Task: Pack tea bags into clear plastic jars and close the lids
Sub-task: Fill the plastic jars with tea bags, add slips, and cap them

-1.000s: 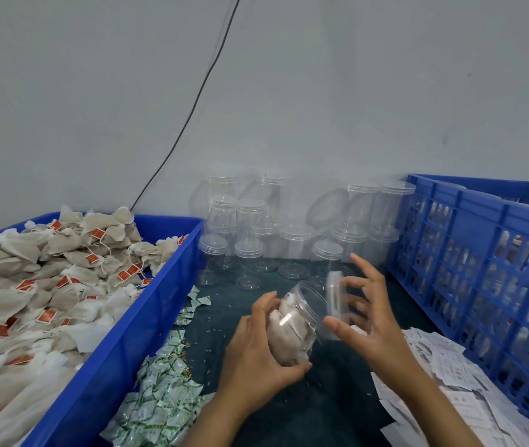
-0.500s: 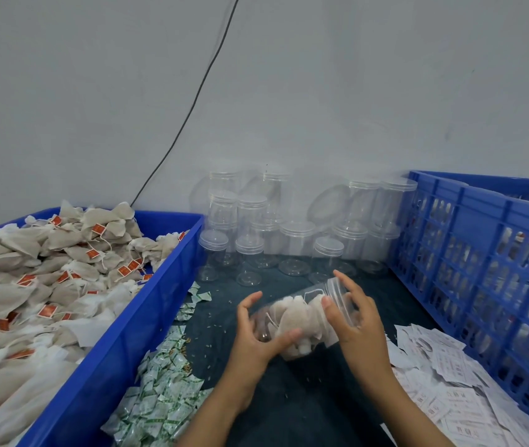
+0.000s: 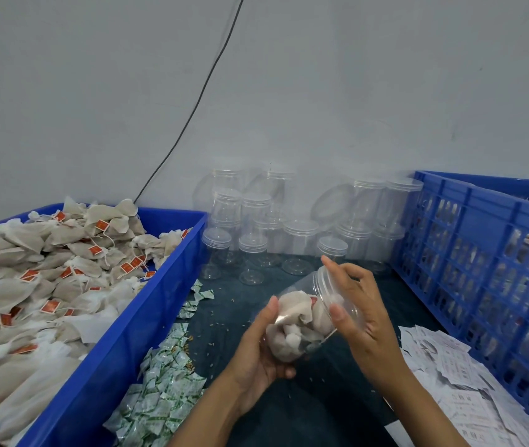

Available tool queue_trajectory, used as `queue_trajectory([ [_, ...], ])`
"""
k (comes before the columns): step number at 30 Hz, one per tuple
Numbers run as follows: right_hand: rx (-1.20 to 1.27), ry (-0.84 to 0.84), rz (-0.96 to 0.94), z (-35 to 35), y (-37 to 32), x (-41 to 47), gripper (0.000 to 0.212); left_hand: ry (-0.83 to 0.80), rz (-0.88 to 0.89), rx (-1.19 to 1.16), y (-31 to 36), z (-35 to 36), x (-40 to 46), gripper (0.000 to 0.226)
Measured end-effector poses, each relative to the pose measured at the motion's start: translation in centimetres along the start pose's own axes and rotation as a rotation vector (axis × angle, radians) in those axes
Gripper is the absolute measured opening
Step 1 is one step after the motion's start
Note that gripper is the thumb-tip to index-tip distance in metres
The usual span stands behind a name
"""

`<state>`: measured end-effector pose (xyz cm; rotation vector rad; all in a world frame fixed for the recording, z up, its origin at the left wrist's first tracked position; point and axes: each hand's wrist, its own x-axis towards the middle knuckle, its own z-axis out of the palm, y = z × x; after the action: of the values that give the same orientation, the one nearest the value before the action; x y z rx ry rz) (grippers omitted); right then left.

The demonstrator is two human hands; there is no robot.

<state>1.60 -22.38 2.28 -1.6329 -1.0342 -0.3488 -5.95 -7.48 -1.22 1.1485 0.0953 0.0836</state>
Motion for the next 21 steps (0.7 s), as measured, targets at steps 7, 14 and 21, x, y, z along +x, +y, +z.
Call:
queue_trajectory([
  [7, -0.032, -0.175, -0.106, -0.9, -0.6, 0.1, 0.05, -0.045, -0.198, 0.044, 0.5, -0.7, -0.1, 0.083],
  [14, -0.056, -0.087, 0.041, -0.3, -0.5, 0.1, 0.047, -0.073, -0.18, -0.054, 0.2, -0.2, 0.0, 0.075],
  [21, 0.08, -0.031, 0.403, 0.5, -0.7, 0.4, 0.071, 0.043, 0.05, -0.206, -0.2, 0.1, 0.3, 0.062],
])
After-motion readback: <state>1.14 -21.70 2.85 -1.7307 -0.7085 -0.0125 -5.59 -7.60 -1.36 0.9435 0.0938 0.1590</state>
